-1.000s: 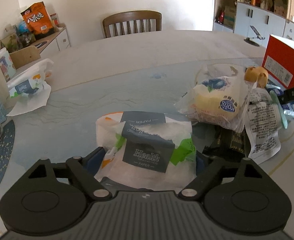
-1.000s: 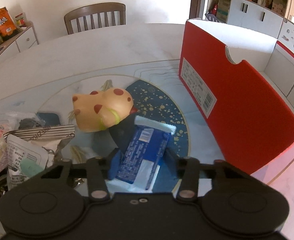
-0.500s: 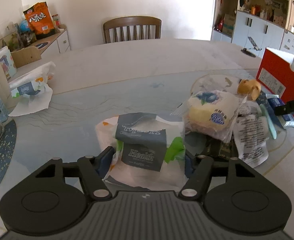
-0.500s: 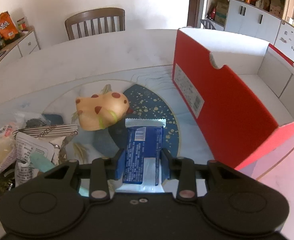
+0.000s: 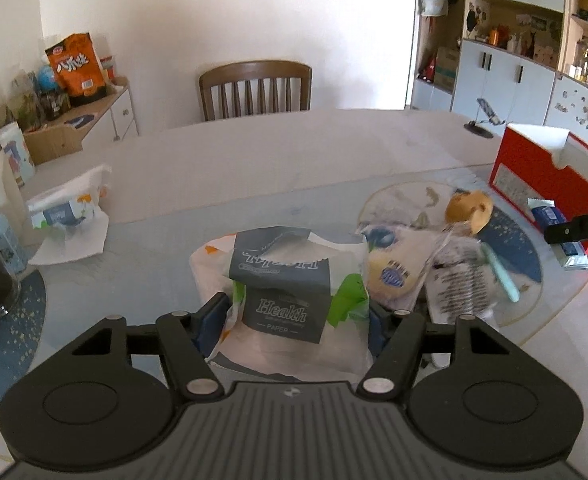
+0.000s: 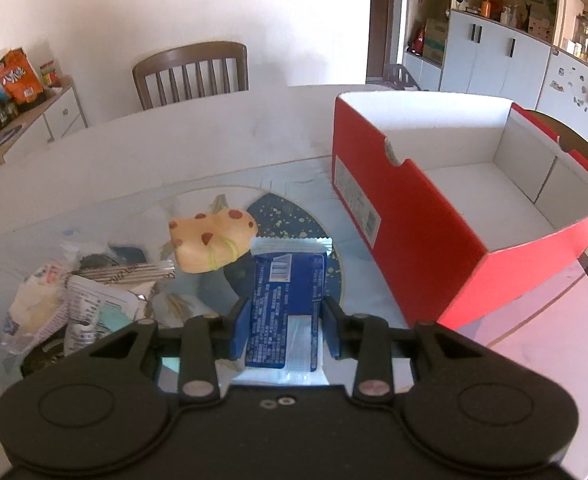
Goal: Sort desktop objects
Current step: 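Carry the blue bar with right tool into the red shoebox while left tool carries the tissue pack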
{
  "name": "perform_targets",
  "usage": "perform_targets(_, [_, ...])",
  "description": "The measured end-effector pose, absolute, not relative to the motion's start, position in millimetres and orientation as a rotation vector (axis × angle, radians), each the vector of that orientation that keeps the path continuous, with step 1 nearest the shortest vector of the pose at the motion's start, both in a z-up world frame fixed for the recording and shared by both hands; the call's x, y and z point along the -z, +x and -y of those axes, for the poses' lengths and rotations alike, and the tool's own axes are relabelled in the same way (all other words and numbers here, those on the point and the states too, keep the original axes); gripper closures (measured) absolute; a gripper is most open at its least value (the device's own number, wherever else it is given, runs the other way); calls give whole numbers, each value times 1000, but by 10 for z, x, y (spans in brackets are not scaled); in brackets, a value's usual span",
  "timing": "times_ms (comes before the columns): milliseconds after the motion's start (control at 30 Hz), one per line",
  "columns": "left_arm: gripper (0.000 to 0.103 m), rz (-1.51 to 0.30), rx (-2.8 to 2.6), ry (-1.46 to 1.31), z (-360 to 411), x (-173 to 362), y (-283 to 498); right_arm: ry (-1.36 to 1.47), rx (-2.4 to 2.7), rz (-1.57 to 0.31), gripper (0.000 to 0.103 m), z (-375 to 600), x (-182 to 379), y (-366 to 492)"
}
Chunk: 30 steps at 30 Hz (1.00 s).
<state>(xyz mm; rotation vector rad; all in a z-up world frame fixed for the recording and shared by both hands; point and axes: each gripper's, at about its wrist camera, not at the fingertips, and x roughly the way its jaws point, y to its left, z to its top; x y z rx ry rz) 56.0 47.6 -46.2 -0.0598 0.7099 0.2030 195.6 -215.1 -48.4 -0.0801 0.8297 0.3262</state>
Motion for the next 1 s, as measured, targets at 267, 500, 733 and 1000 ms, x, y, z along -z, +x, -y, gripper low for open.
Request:
perform_targets(267, [36,-683,-165,-48,-329,179,519,-46,-352,-791,67,2248,233,1807])
perform_targets(500, [36,-679,-124,-43,-138,-3,534,-13,-384,-776,67,2405,17,1684])
perform_targets(733, [36,-665,-86,-44,154,-166,666,5,-405,-764,67,2650,-185,1704])
perform_targets(1000, [36,-645,-89,-47,534,-292,935,7,-432,-751,67,2996,-292,1948])
